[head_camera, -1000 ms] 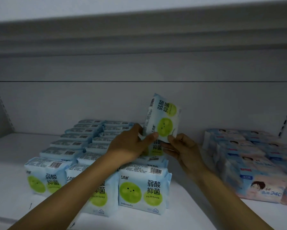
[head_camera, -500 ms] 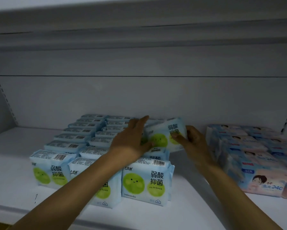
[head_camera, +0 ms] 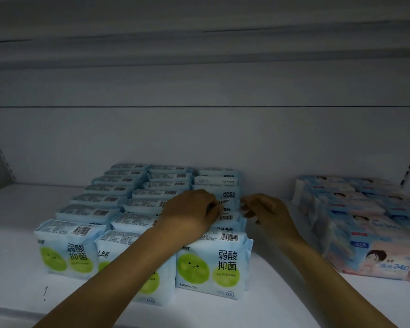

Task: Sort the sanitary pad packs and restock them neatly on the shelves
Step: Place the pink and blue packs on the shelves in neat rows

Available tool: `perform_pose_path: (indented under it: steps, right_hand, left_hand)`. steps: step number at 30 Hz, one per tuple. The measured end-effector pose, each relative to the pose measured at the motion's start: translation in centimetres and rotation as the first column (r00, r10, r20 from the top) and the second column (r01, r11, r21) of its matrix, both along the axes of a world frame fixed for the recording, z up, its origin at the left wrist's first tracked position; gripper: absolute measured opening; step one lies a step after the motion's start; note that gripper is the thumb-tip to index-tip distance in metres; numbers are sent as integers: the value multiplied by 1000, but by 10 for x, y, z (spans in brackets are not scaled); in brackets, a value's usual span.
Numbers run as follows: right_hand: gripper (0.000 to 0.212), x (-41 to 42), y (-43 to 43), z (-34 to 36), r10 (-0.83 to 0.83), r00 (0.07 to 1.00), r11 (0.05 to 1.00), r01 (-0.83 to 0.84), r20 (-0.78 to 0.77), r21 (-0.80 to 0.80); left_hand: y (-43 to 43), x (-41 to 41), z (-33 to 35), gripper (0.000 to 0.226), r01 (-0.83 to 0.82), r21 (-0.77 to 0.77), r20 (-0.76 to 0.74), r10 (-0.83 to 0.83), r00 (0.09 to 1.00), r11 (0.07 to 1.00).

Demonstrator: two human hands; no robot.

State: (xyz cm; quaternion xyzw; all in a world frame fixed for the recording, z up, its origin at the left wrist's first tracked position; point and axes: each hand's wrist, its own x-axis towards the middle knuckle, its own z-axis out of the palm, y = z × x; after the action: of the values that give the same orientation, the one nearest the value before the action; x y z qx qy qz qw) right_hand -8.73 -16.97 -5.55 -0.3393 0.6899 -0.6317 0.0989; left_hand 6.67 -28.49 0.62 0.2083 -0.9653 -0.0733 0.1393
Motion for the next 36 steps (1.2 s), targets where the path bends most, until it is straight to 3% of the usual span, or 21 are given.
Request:
perform_pose_path:
  steps: [2,3,6,8,11,13,15,16,20,24,26,29,33,35,36]
  right_hand:
    - [10,-10,-2,-3,-163,987,985,163,0,-56]
    - [18,-14,-3,-5,-161,987,985,162,31,-56]
    - [22,-8,-8,-5,81,974,996,-72,212,-47]
    - [22,1,-9,-1,151,970,988,-146,192,-41]
    - [21,-1,-11,0,161,966,986,-149,202,-76]
    - [17,-10,-16,3,66,978,997,-57,196,-53]
    - [8,-25,-28,6,-99,986,995,101,138,-9]
    - [15,-30,-35,10,-135,986,991,133,99,24]
    - [50,-43,-60,20,2,994,977,21,-106,210]
    - [46,-55,-64,25,164,905,910,15,-392,414]
    - [38,-56,-59,29,175,855,928,23,-489,373]
    - [31,-49,-44,34,86,784,981,41,-615,189]
    - [35,-49,-26,33,-65,739,997,78,-671,-10]
    - [33,-49,-21,32,-126,868,992,96,-481,-87]
    - [29,-45,-20,34,-111,959,987,76,-262,-140]
  left_hand:
    - [-2,-2,-4,35,22,17,-5,-21,1000,1000]
    - [-4,-3,-6,36,34,31,-2,-34,999,999]
    - [-10,-4,-11,44,63,36,-3,-63,998,997]
    - [-12,-6,-11,62,68,15,53,-69,996,998]
    - [-13,-8,-10,61,86,12,162,-87,983,996]
    - [-14,-9,-11,53,109,14,161,-110,981,994]
    - [-14,-9,-12,50,121,0,125,-120,985,993]
    - [-15,-9,-13,49,125,-7,106,-123,987,992]
    - [-15,-9,-15,46,122,-14,61,-121,991,992]
    - [-16,-10,-15,45,116,-8,44,-116,992,993]
    - [-16,-10,-17,45,115,-10,41,-115,993,993]
    - [-16,-11,-18,45,111,-16,32,-111,993,994]
    - [-16,-13,-18,44,107,-23,24,-107,994,994]
    - [-16,-13,-18,44,105,-21,32,-104,994,994]
    - [-16,-12,-18,44,105,-21,32,-105,994,994]
